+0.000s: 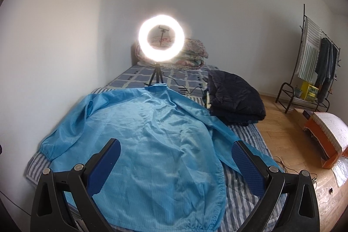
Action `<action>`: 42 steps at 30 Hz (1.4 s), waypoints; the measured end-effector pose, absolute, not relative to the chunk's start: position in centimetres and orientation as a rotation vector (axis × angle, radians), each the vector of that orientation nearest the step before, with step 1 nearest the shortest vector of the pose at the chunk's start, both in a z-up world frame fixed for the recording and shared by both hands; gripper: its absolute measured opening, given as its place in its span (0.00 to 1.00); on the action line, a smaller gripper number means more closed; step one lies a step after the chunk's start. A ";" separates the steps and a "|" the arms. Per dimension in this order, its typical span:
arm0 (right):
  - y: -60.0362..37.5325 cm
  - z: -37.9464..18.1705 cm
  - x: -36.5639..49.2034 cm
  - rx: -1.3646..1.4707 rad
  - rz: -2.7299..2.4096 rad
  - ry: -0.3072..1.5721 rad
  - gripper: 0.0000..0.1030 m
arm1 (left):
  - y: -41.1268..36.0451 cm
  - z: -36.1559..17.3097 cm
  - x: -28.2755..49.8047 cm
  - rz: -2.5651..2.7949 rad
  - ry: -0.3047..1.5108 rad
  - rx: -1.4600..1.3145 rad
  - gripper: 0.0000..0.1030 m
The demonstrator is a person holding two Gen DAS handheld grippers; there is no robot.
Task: Fold large clothes
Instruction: 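Reach the right tool to the jacket's front edge and grasp it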
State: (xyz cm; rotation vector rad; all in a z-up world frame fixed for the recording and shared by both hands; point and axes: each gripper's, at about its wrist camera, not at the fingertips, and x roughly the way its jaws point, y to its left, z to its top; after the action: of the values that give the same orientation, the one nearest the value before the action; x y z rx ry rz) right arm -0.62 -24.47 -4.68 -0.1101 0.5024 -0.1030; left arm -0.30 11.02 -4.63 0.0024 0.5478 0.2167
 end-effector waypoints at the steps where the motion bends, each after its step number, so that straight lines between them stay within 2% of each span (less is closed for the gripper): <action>1: -24.1 -4.7 -0.3 -0.111 -0.090 0.504 1.00 | 11.1 -4.8 -0.3 0.219 0.549 0.004 1.00; 7: -22.0 -5.2 2.2 -0.093 -0.003 0.516 0.97 | 11.9 -5.8 -0.3 0.206 0.564 -0.027 1.00; 9: -21.1 -5.4 3.1 -0.094 0.030 0.513 0.91 | 12.4 -6.3 -0.4 0.180 0.558 -0.067 1.00; 17: -16.6 -7.4 7.1 -0.015 0.326 0.501 0.90 | 13.9 -8.4 -1.2 0.185 0.600 -0.134 1.00; 19: -14.2 -8.3 8.0 -0.078 0.375 0.515 0.88 | 14.0 -8.8 -1.5 0.191 0.613 -0.127 1.00; 21: -11.9 -9.1 8.8 -0.124 0.447 0.539 0.79 | 14.2 -9.0 -2.0 0.199 0.619 -0.120 1.00; 23: -9.5 -10.1 10.0 -0.143 0.541 0.594 0.74 | 14.4 -9.2 -2.7 0.212 0.619 -0.111 1.00; 28: -4.2 -13.1 13.1 -0.159 0.665 0.735 0.73 | 15.0 -9.7 -3.9 0.232 0.632 -0.091 1.00; 35: -0.2 -20.4 19.0 0.041 0.662 1.018 0.53 | 15.9 -10.4 -3.9 0.237 0.659 -0.109 1.00; 42: 1.0 -27.5 23.4 0.184 0.596 1.191 0.51 | 16.6 -10.8 -3.2 0.241 0.665 -0.130 1.00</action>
State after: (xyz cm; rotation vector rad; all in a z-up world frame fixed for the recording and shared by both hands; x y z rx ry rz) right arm 23.39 1.04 -27.54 0.1840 1.1912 0.5965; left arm -3.17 16.64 -10.76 -0.1299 0.6647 0.2410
